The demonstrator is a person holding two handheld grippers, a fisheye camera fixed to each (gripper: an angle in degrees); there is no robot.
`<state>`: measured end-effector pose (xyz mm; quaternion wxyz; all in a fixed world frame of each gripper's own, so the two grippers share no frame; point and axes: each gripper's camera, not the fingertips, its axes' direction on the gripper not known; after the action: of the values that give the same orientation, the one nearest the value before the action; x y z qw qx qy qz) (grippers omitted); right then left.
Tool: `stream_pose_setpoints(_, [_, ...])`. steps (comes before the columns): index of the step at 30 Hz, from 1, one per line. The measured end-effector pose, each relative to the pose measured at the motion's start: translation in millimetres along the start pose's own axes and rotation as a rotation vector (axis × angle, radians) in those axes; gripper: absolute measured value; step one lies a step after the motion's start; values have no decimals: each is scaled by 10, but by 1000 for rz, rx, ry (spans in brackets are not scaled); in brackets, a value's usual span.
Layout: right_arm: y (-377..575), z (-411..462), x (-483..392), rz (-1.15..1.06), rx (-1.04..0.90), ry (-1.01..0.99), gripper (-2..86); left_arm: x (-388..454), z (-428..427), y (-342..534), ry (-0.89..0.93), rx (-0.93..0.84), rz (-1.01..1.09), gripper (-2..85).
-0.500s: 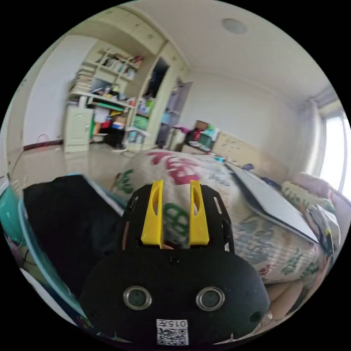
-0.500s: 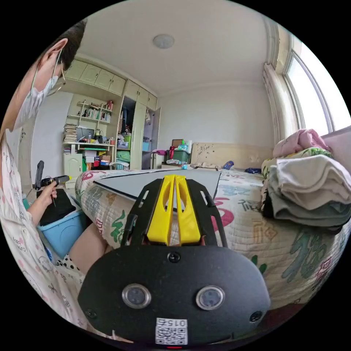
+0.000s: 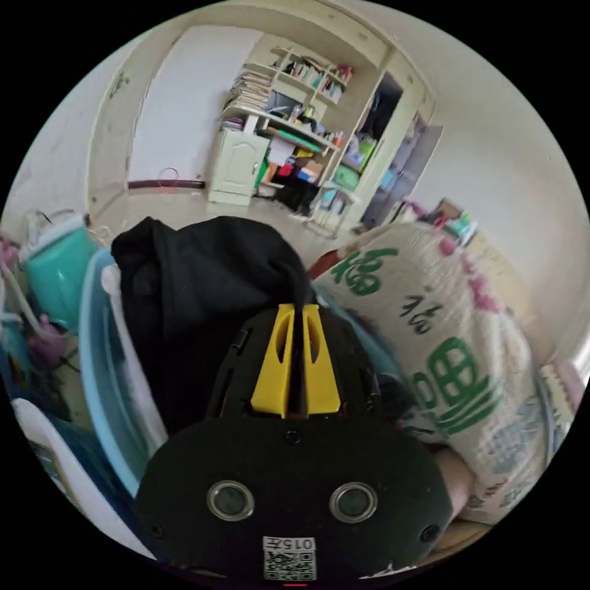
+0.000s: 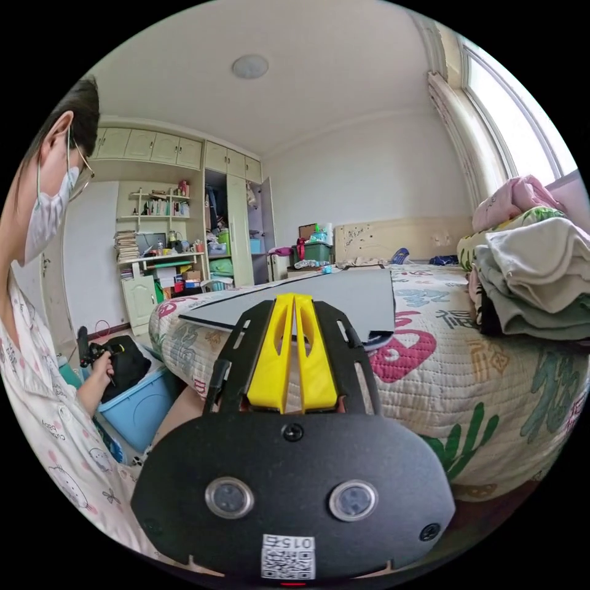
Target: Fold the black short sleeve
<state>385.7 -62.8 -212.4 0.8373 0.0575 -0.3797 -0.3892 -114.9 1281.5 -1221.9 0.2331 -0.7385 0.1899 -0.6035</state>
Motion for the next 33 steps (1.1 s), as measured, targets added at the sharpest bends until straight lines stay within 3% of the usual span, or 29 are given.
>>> stream_pose_setpoints(5, [56, -48, 273, 29, 23, -29, -10, 1730, -968, 136, 345, 210, 155, 9])
stream_pose_setpoints(8, [75, -35, 346, 30, 53, -91, -10, 3262, -1490, 298, 827, 297, 343, 8])
stream_pose_setpoints(10, [73, -41, 358, 18, 80, -130, -10, 4856, -1748, 675, 1199, 231, 542, 10])
stream_pose_setpoints(11, [72, -50, 359, 15, 90, -138, -10, 5269, -1750, 834, 1276, 194, 578, 11])
stream_pose_setpoints(13, [67, -101, 361, -5, 119, -159, -10, 6908, -1391, 1691, 1500, -91, 650, 17])
stream_pose_setpoints(16, [68, -178, 377, -39, 110, -127, -9, 8320, -901, 3117, 1504, -394, 737, 32])
stream_pose_setpoints(20, [98, -232, 439, -78, 70, -66, -8, 8929, -882, 4446, 1449, -585, 872, 74])
stream_pose_setpoints(23, [121, -121, 488, -92, 37, -63, -5, 8525, -1236, 4544, 1466, -484, 905, 86])
stream_pose_setpoints(27, [41, 262, 410, -135, 50, -114, 12, 7581, -1445, 4192, 1238, -203, 754, 77])
stream_pose_setpoints(30, [-111, 628, 168, -190, 32, -186, 49, 7253, -1074, 4279, 1075, -266, 617, 98])
stream_pose_setpoints(33, [-183, 954, -151, -277, -11, -255, 76, 7282, -744, 4806, 1072, -381, 558, 131])
